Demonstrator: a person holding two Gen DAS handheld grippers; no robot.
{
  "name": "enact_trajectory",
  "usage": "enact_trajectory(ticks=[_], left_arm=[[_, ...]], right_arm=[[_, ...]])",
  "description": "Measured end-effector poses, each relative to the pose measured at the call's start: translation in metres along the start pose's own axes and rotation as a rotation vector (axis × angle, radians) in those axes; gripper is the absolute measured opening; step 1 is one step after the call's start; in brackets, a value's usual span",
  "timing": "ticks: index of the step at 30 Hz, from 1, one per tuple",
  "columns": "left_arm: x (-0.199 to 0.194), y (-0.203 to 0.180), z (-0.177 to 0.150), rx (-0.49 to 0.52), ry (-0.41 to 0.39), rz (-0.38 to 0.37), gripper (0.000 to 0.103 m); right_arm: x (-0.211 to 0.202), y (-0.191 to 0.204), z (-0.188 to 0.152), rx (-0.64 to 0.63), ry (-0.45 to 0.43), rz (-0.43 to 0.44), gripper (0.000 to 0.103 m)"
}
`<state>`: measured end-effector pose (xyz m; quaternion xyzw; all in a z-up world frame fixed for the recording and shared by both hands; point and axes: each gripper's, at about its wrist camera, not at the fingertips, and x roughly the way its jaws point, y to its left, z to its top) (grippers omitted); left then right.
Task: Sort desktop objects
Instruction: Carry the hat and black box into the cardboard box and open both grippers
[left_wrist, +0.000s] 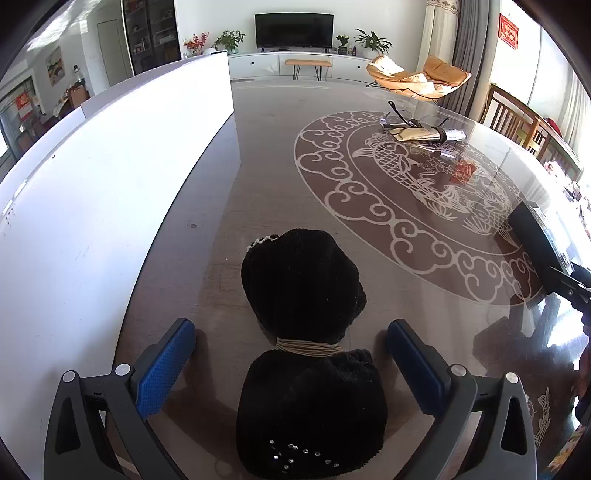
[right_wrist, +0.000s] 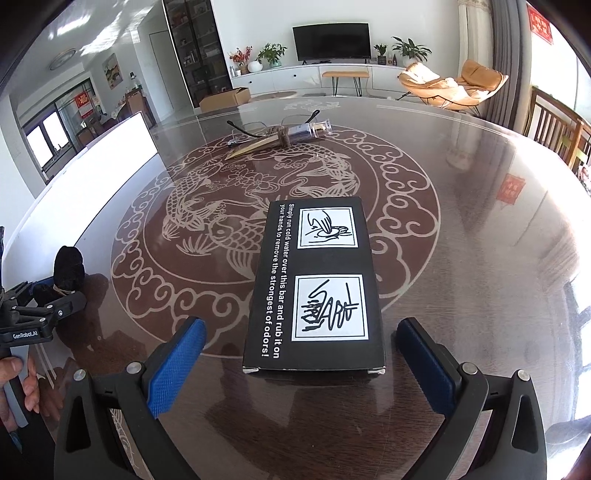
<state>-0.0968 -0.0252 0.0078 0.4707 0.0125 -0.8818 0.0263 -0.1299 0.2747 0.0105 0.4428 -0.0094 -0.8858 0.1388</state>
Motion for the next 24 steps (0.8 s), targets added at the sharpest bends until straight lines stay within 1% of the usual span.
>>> enact_trajectory(ticks=[1, 3, 4, 6, 7, 8, 9, 10, 11, 13, 17, 19, 21, 24], left_arm=[[0.000, 0.001, 0.000, 0.003, 0.002, -0.005, 0.103], [0.000, 0.000, 0.002, 0.028, 0.016, -0.013, 0.103], [0.000, 0.001, 0.003, 0.046, 0.036, -0.026, 0.103], [0.003, 0.002, 0.011, 0.087, 0.106, -0.050, 0.103], [0.004, 0.003, 0.014, 0.094, 0.131, -0.055, 0.103], [0.002, 0.004, 0.015, 0.089, 0.129, -0.058, 0.093], [-0.005, 0.006, 0.015, 0.085, 0.098, -0.071, 0.056], [-0.012, 0.008, 0.015, 0.075, 0.080, -0.119, 0.038], [-0.017, 0.010, 0.014, 0.055, 0.072, -0.153, 0.031], [-0.034, 0.013, 0.007, 0.043, 0.014, -0.164, 0.031], [-0.069, 0.012, -0.008, 0.037, -0.069, -0.181, 0.031], [-0.082, 0.013, -0.013, 0.031, -0.086, -0.192, 0.031], [-0.093, 0.015, -0.013, 0.027, -0.104, -0.193, 0.031], [-0.119, 0.032, -0.007, 0.004, -0.146, -0.188, 0.031]], right_arm=[[0.001, -0.003, 0.004, 0.009, 0.012, 0.016, 0.103], [0.006, -0.007, 0.019, 0.022, 0.067, 0.027, 0.103], [0.008, -0.008, 0.028, 0.023, 0.094, 0.021, 0.103], [0.016, -0.010, 0.048, 0.018, 0.180, -0.003, 0.103], [0.021, -0.012, 0.056, 0.019, 0.230, 0.001, 0.099], [0.025, -0.013, 0.062, 0.019, 0.272, 0.026, 0.089], [0.026, -0.012, 0.065, 0.009, 0.297, 0.048, 0.061], [0.026, -0.009, 0.067, -0.025, 0.317, 0.039, 0.060], [0.024, -0.005, 0.067, -0.055, 0.333, 0.043, 0.060], [0.015, 0.000, 0.066, -0.070, 0.330, 0.069, 0.060], [-0.014, 0.005, 0.059, -0.032, 0.269, 0.149, 0.060], [-0.023, 0.015, 0.056, -0.057, 0.259, 0.160, 0.060], [-0.024, 0.028, 0.055, -0.079, 0.270, 0.175, 0.060], [-0.028, 0.056, 0.061, -0.118, 0.257, 0.208, 0.060]])
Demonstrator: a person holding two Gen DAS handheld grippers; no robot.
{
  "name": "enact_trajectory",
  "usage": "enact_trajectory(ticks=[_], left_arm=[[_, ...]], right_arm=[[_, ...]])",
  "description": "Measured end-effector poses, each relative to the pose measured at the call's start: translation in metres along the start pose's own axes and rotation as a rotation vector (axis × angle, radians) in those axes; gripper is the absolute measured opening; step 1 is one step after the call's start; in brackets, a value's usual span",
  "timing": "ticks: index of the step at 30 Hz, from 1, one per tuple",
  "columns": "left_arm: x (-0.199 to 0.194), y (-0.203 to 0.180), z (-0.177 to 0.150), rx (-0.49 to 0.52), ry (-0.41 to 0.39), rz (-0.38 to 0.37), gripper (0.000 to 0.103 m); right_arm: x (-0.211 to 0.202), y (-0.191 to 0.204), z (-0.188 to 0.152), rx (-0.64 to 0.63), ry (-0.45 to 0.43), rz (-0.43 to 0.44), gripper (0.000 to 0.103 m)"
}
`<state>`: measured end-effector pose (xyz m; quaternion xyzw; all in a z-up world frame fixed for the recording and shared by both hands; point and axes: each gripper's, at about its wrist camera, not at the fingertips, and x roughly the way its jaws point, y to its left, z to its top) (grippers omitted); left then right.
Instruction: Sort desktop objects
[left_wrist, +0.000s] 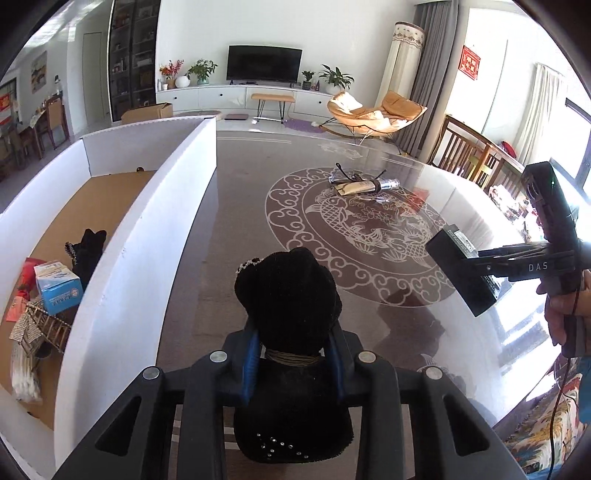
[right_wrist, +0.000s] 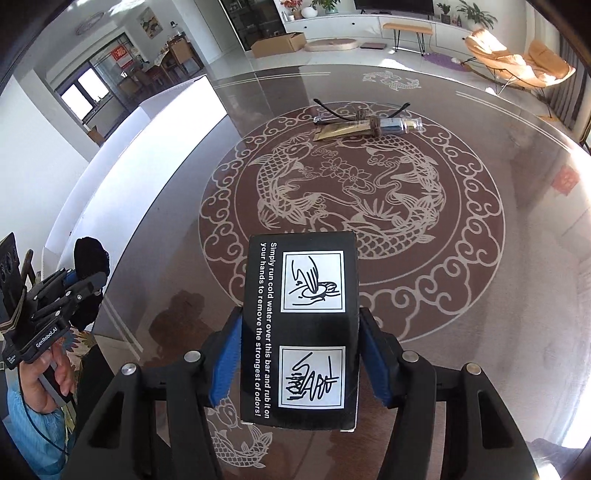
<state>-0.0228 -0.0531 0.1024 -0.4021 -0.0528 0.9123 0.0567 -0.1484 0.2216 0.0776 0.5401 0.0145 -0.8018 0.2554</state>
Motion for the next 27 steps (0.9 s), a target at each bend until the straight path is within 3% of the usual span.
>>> enact_trajectory(ticks=[4, 10, 15, 20, 22, 24, 25, 27], left_arm=[[-0.044, 0.042, 0.019, -0.029, -0.049, 0.070, 0.031], [-0.090, 0.153, 0.026, -0.170, -0.061, 0.242, 0.031], [-0.085, 0.234, 0.016, -0.290, 0.002, 0.350, 0.031], [-0.068, 0.272, 0.005, -0.372, 0.045, 0.386, 0.033], [-0.060, 0.278, 0.000, -0.401, 0.075, 0.431, 0.040], [-0.053, 0.278, -0.004, -0.411, 0.105, 0.495, 0.079], [-0.054, 0.276, -0.007, -0.405, 0.098, 0.524, 0.086], [-0.060, 0.268, -0.013, -0.385, 0.050, 0.547, 0.088]], right_arm=[[-0.009, 0.062, 0.028, -0.085, -0.060, 0.078, 0.060], [-0.008, 0.203, 0.076, -0.234, -0.141, 0.266, 0.060], [0.014, 0.326, 0.088, -0.413, -0.159, 0.367, 0.060], [0.079, 0.406, 0.072, -0.537, -0.076, 0.379, 0.060], [0.109, 0.420, 0.063, -0.552, 0.006, 0.382, 0.062], [0.127, 0.419, 0.054, -0.539, 0.038, 0.369, 0.066], [0.127, 0.411, 0.051, -0.527, 0.026, 0.379, 0.073], [0.117, 0.396, 0.048, -0.491, -0.020, 0.411, 0.085]])
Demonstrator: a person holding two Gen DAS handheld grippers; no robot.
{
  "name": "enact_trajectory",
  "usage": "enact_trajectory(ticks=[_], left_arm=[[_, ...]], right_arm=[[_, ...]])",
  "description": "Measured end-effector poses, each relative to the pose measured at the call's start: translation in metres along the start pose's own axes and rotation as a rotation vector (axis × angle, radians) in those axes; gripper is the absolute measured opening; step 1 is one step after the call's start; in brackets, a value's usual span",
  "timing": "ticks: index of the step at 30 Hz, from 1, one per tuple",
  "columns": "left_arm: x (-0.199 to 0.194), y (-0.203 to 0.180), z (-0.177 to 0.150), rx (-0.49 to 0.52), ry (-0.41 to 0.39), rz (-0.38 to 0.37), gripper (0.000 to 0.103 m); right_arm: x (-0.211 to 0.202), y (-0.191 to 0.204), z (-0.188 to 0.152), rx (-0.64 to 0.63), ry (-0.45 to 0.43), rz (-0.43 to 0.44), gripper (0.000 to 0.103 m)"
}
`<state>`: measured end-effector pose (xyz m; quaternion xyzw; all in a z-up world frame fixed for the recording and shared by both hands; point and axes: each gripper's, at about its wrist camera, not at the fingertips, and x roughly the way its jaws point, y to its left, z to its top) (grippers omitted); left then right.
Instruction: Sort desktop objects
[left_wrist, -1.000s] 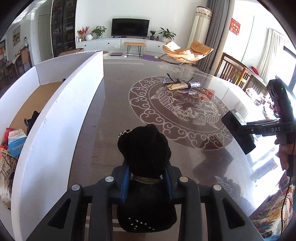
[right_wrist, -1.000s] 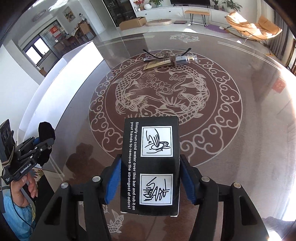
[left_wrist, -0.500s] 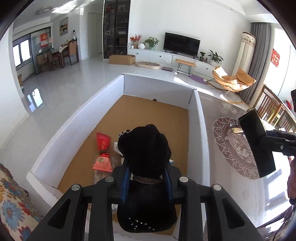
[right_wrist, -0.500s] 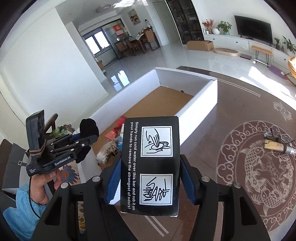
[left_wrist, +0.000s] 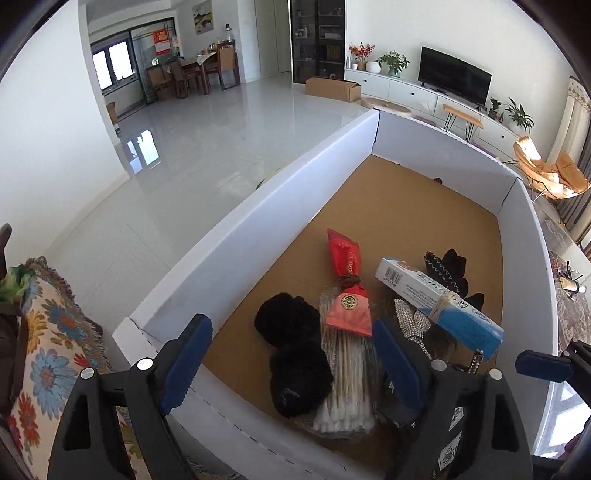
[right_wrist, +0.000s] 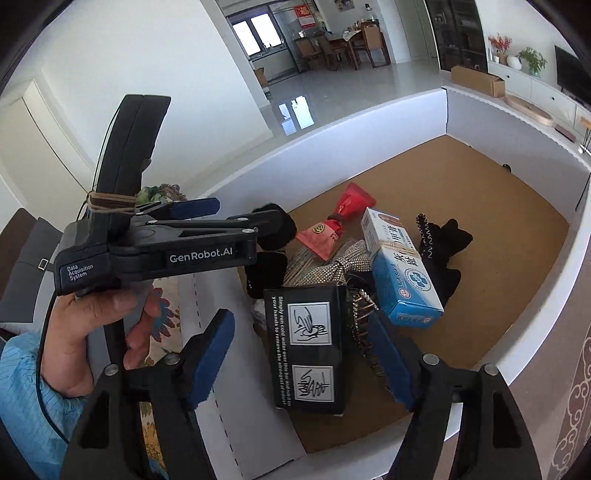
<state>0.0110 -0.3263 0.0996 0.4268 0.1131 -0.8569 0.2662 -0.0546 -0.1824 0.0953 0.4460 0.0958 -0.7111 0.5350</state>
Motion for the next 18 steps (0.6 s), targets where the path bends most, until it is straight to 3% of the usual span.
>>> enact_trajectory(ticks=[4, 8, 10, 13, 16, 18], left_arm=[[-0.021, -0.011, -0.012, -0.018, -0.070, -0.050, 0.088], [-0.058, -0.046, -0.018, 0.024, -0.165, -0.117, 0.089], [-0.075, -0.073, -0.019, 0.078, -0.198, -0.154, 0.090], [-0.097, -0.119, -0.026, 0.170, -0.222, -0.228, 0.092], [-0.110, -0.170, -0.044, 0.262, -0.219, -0.318, 0.103], [-0.108, -0.205, -0.062, 0.321, -0.197, -0.362, 0.103]], right_arm=[[-0.058, -0.026, -0.022, 0.031, -0.148, -0.013, 0.099], [-0.107, -0.067, -0.064, 0.044, -0.256, -0.153, 0.103], [-0.123, -0.098, -0.094, 0.058, -0.257, -0.262, 0.103], [-0.130, -0.153, -0.138, 0.114, -0.177, -0.426, 0.103], [-0.151, -0.198, -0.189, 0.187, -0.131, -0.541, 0.103], [-0.164, -0.221, -0.215, 0.232, -0.124, -0.613, 0.103]])
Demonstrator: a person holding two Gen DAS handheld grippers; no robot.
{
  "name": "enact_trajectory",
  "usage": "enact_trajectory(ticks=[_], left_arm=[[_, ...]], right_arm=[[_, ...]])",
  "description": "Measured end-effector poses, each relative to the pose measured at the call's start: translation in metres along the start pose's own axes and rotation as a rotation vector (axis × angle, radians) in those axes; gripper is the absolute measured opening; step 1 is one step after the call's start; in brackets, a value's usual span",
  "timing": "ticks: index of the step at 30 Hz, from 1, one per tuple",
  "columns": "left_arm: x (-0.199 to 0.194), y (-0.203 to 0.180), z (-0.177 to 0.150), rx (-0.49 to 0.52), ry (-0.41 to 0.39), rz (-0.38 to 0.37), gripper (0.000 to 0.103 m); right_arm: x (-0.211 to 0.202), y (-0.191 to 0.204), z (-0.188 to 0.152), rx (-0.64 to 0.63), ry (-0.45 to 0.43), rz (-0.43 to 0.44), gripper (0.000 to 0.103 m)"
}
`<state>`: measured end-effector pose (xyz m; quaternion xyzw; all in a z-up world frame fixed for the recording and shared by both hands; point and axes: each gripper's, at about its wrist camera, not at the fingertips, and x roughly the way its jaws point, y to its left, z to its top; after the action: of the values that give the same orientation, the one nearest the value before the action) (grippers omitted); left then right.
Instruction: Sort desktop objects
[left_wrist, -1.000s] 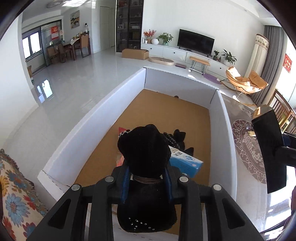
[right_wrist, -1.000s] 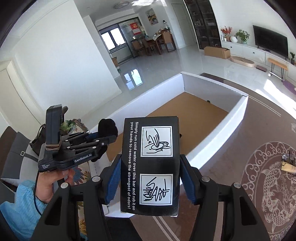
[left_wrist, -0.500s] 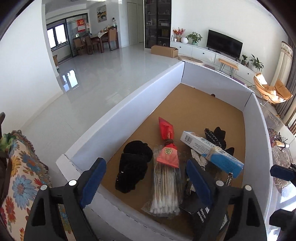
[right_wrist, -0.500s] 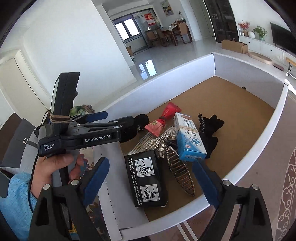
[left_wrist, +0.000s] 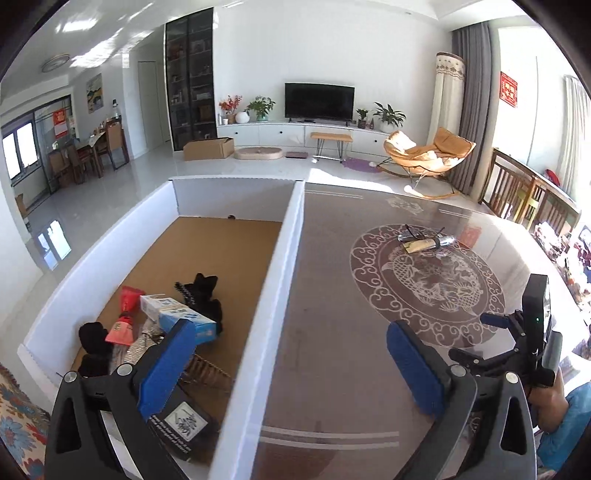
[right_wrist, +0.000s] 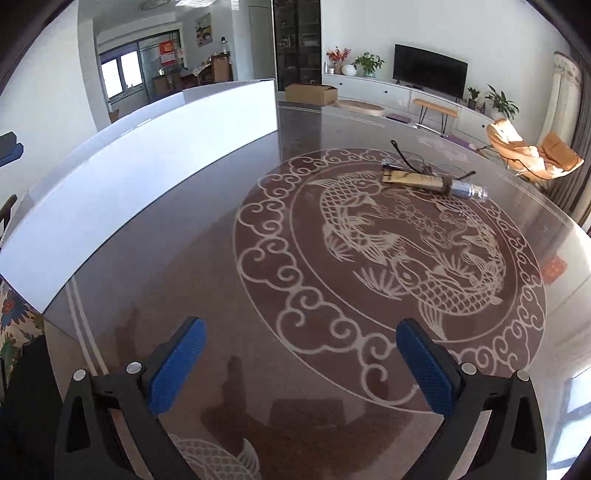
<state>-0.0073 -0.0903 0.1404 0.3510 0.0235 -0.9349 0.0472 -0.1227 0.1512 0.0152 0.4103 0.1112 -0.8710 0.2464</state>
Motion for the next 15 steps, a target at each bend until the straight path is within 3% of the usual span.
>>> enact_trajectory(ticks=[2, 6, 9, 15], left_arm=[[0.019, -0.034, -0.012, 0.059, 0.046, -0.045, 0.103], [0.072, -0.080, -0.043, 0.118, 0.154, -0.044, 0.103], [0.106, -0.094, -0.058, 0.081, 0.218, -0.031, 0.103], [0.135, -0.102, -0.061, 0.046, 0.249, 0.002, 0.103]], right_arm=[[-0.004, -0.030, -0.014, 0.037, 0.012, -0.061, 0.103], [-0.011, -0.072, -0.018, 0.172, 0.003, -0.067, 0.103], [-0.007, -0.083, -0.018, 0.232, 0.030, -0.083, 0.103], [-0.010, -0.082, -0.018, 0.239, 0.039, -0.156, 0.103]])
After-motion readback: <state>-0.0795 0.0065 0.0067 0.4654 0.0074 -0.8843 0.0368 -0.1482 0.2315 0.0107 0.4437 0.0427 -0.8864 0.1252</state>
